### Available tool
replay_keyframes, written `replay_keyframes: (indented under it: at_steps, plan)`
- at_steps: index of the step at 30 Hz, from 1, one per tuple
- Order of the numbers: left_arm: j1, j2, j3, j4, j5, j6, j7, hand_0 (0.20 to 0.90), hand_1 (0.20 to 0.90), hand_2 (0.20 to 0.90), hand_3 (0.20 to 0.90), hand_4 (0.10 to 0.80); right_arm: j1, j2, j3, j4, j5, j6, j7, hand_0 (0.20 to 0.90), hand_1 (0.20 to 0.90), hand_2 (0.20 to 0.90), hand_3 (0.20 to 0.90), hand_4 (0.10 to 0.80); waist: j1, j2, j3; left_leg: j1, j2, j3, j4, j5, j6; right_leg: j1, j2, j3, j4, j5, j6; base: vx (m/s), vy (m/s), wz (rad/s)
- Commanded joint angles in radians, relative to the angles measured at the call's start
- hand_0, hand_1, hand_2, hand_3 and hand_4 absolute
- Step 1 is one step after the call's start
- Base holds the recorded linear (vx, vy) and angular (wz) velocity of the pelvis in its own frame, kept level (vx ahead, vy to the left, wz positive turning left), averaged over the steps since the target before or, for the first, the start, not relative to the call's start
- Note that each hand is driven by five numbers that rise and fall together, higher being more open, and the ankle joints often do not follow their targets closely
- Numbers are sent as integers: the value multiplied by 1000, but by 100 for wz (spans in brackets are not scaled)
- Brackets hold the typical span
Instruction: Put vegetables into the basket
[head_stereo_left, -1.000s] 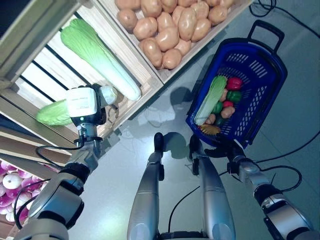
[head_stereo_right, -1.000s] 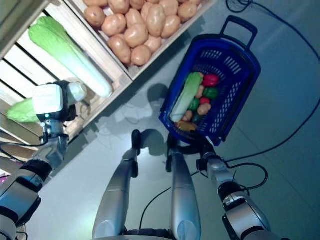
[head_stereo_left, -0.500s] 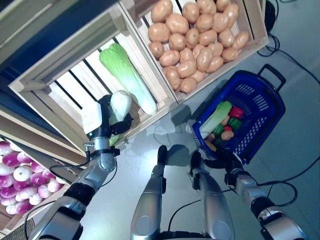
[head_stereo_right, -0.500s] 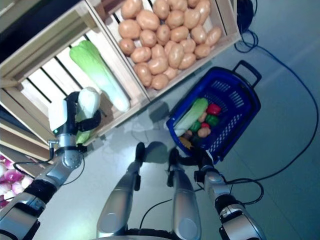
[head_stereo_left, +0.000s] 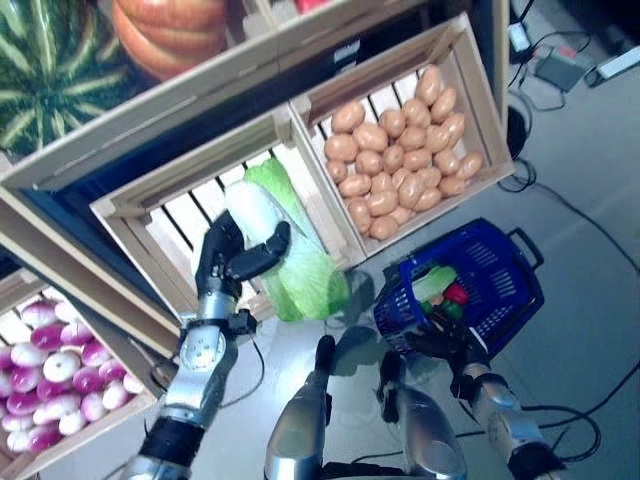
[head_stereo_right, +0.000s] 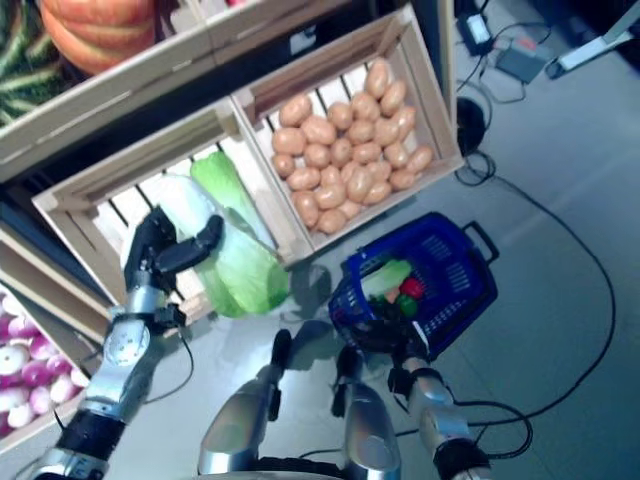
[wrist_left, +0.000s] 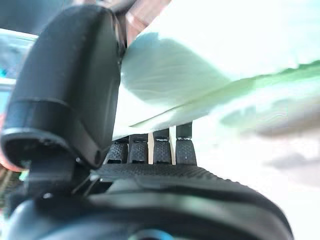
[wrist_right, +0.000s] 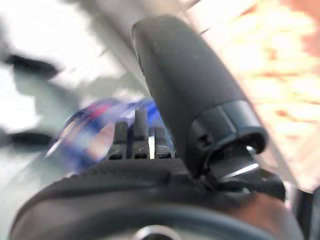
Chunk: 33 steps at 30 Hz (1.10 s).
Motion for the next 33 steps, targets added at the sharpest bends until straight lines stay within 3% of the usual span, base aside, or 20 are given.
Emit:
replay_keyframes:
  at_steps: [1,7,12,17,33]
  plan:
    - [23,-6,32,-100,-81,-60,-111,300,300,300,300,400,42,-10,-43,-121,42,-81,123,900,900,900,900,800,-19,-45,-219,11,-38,15,47,-102,-27,100,-35,-10,-157,103,44,178,39,-4]
    - [27,24,11,-118,-10,11,-174,300,300,300,300,400,81,-38,-51,-328,133,-76,247,900,900,900,900,800,-38,-41,-267,85,-40,26,-3,-109,-15,148,-33,11,-185,106,57,108,19,-6]
    - [-18,57,-18,-109,16,78,-183,300,300,300,300,400,33,-88,-56,-470,188,-75,259,900,900,900,900,800,-43,-42,-285,118,-46,46,-6,-130,-4,171,-41,24,-195,106,71,29,14,-5]
    - [-64,64,-50,-112,35,107,-185,300,300,300,300,400,-22,-104,-34,-521,224,-42,280,900,900,900,900,800,-39,-46,-295,144,-47,54,-15,-140,4,188,-48,31,-205,115,81,22,3,-5]
    - [-49,75,-52,-151,29,132,-180,300,300,300,300,400,-32,-123,10,-562,258,-1,258,900,900,900,900,800,-37,-56,-324,168,-40,72,-48,-143,6,200,-45,49,-231,120,88,7,2,-3]
